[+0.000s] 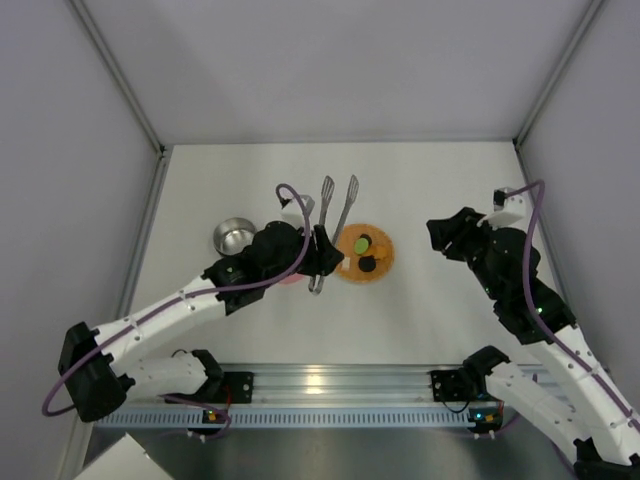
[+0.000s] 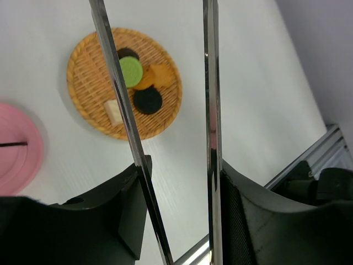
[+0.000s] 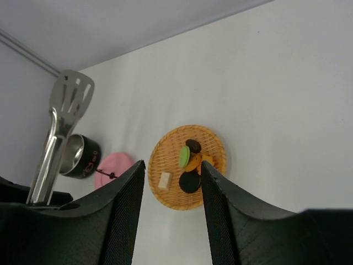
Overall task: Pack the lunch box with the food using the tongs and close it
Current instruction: Pick up the clamp at the center of the board, then pick up the fake food from the plate.
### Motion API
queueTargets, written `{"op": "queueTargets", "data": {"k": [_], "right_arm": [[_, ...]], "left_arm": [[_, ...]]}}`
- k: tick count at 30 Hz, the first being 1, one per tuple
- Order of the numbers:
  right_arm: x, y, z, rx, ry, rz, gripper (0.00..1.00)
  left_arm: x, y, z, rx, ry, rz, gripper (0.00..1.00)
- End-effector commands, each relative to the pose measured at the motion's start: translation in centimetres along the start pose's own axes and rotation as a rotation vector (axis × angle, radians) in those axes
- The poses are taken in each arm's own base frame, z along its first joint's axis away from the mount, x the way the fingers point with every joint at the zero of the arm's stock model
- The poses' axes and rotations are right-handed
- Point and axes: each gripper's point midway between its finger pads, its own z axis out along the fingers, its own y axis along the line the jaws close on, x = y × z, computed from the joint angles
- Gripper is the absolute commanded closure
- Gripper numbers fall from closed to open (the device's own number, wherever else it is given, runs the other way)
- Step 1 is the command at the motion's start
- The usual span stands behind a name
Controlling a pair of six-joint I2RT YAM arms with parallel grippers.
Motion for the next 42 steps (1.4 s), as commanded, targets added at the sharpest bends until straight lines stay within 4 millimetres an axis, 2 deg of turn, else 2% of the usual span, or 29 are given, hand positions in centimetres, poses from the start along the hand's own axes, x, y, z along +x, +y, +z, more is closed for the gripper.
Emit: {"op": "queueTargets", "data": {"k": [1, 3, 4, 9, 15, 22, 34, 42], "right_arm": [[-0.5, -0.4, -0.4, 0.029, 0.005, -0.045, 0.55], [-0.3, -0.3, -0.3, 0.026, 0.013, -0.048, 0.56], [-0.2, -0.3, -0.2, 0.024, 0.017, -0.049, 0.56], [0.2, -0.4, 0.0, 0.027, 0.026, -0.054, 0.56], [0.6, -0.7, 0.0, 0.034, 0.037, -0.065, 0.57], [0.5, -1.1, -0.1, 0.048, 0.036, -0.074, 0.57], [1.1, -1.4, 0.2, 0.057, 0.048, -0.079, 0.57], [1.5, -1.5, 0.4, 0.060, 0.056, -0.081, 0.58]], "left_arm": [[0.4, -0.1, 0.5, -0.058, 0.032, 0.033, 0.48], [0.6, 0.2, 0.9, -0.100, 0.036, 0.058, 0.48], [1.7, 0.4, 1.3, -0.126, 0.073, 0.079, 0.49], [3.2, 1.1, 3.1, -0.229, 0.123, 0.149, 0.48], [5.0, 1.7, 5.7, -0.277, 0.190, 0.175, 0.48], [7.0, 2.2, 7.8, -0.314, 0.264, 0.198, 0.48], [10.9, 3.9, 8.8, -0.362, 0.375, 0.206, 0.48], [12.3, 4.3, 9.0, -0.370, 0.418, 0.214, 0.48]]}}
